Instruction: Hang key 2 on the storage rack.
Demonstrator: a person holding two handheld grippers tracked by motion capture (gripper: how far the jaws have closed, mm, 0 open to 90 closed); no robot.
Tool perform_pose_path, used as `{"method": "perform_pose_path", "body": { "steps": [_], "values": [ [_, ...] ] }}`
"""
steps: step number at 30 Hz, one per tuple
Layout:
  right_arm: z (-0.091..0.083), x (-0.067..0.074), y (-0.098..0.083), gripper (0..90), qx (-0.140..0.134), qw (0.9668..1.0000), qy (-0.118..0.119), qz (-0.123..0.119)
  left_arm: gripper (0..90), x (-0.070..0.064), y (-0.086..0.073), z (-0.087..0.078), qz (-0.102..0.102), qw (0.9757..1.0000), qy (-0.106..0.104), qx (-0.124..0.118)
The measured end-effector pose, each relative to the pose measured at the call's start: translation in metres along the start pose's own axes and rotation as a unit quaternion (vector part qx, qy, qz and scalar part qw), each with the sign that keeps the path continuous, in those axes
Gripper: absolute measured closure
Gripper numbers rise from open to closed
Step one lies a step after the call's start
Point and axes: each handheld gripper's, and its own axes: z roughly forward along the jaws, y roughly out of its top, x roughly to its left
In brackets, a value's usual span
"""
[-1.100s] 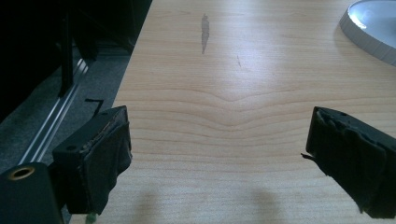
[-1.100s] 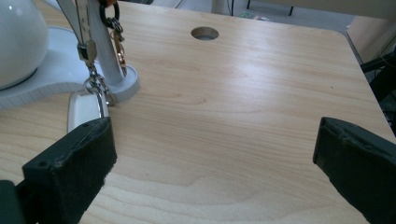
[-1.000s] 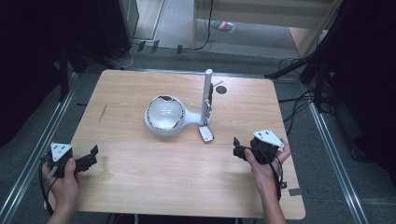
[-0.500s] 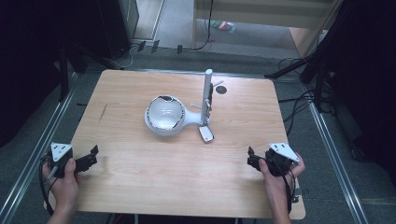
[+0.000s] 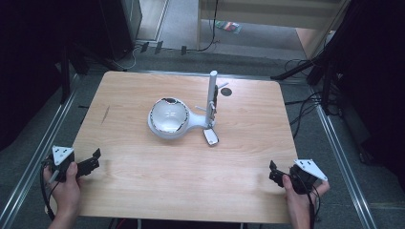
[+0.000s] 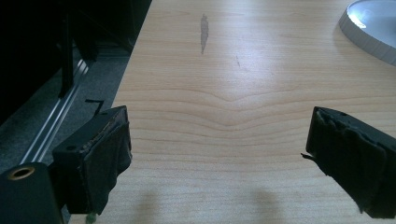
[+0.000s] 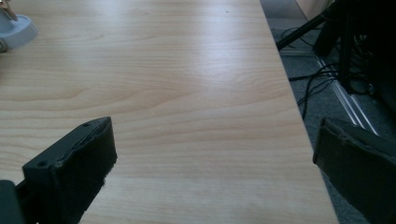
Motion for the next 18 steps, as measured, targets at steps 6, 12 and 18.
{"method": "perform_pose_path", "body": {
  "steps": [6,12,18],
  "values": [
    [-0.005,-0.011,-0.010,0.0,0.005,1.0000,-0.006,0.003,7.0,0.000,0.000,0.000,-0.002,1.0000,0.001,-0.003],
    [-0.014,-0.025,-0.017,0.0,0.001,0.9997,-0.008,0.022,7.0,0.001,0.000,-0.001,-0.004,1.0000,0.001,-0.003],
    [-0.023,-0.042,-0.024,0.0,-0.003,0.9990,0.004,0.045,7.0,0.000,0.000,-0.001,-0.003,1.0000,0.001,-0.004]
  ]
}}
